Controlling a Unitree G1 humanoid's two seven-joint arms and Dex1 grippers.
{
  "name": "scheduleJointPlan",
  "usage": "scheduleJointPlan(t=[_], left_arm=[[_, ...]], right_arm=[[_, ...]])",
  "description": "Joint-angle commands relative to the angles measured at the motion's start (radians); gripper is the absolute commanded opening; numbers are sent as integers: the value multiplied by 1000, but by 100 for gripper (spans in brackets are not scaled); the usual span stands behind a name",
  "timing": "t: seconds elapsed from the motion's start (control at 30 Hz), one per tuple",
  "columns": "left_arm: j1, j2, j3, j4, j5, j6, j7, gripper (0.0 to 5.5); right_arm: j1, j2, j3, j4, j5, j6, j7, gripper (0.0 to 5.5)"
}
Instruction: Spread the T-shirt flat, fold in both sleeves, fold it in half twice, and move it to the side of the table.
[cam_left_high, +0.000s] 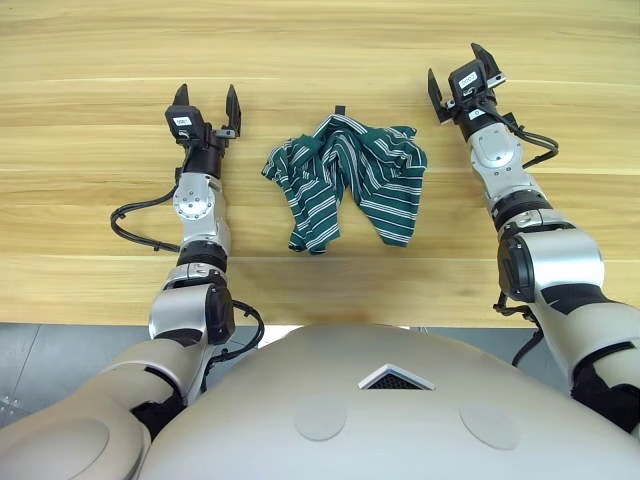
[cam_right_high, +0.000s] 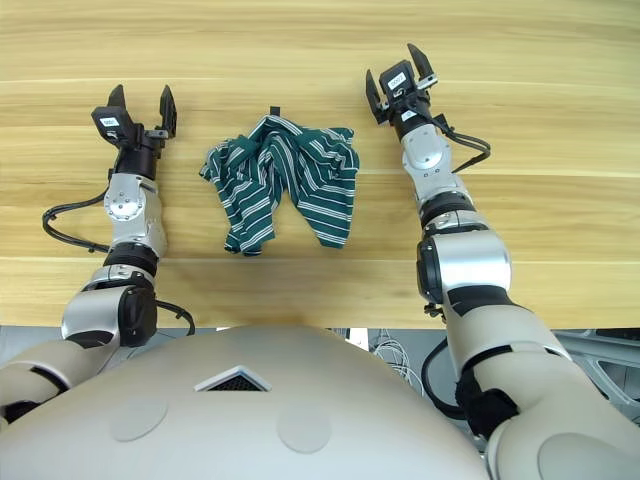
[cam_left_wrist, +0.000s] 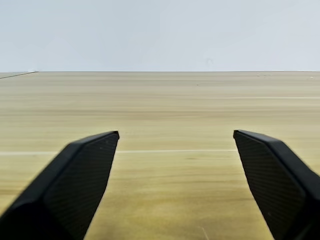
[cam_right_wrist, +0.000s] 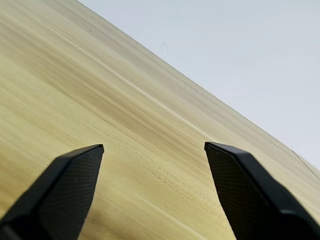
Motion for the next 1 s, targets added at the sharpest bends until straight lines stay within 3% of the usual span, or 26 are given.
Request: scheduleJointPlan(t=[0.03,1.0], left_arm=[[-13,-3,2,10,1,15,4,410],[-16,-11,-11,20,16,15,14,410]], right_arm=[[-18,-9,-3,5,5,12,7,377],[-9,-18,-10,5,8,5,10,377]])
